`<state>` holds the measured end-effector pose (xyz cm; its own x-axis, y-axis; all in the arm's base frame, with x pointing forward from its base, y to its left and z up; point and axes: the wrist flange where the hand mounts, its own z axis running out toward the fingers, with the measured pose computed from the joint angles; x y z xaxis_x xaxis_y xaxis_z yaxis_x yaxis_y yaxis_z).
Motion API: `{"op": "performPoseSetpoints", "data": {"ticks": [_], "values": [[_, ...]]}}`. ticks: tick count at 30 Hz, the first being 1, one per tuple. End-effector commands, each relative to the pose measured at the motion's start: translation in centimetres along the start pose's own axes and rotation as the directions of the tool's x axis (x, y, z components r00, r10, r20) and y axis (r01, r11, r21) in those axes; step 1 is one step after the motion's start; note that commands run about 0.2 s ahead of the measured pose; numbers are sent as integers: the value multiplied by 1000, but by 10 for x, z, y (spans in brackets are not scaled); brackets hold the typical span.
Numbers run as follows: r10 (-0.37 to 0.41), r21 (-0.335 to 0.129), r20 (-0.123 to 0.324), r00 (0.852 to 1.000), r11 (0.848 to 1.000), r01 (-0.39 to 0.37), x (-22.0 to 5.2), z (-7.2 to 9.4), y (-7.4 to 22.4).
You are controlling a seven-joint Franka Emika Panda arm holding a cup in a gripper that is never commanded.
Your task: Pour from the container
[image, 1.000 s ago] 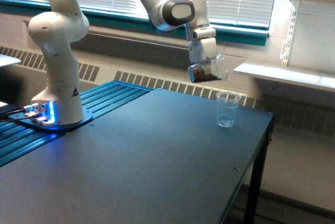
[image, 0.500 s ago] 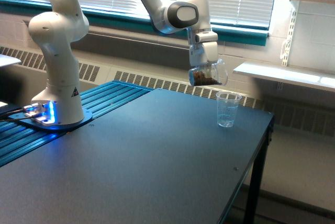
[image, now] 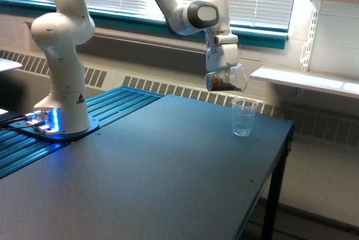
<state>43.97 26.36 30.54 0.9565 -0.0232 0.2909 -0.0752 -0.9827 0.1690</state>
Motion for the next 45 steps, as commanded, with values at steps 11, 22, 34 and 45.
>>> {"op": "performPoseSetpoints", "data": {"ticks": [11,22,34,45], "values": [[15,-56,0,1000,998,-15,8,-1,-2],[4,-80,5,1000,997,-4,11,-2,-4],[-29,-110,5,1000,994,29,18,-9,-14],[-50,-148,18,999,988,52,19,-7,-17]]}}
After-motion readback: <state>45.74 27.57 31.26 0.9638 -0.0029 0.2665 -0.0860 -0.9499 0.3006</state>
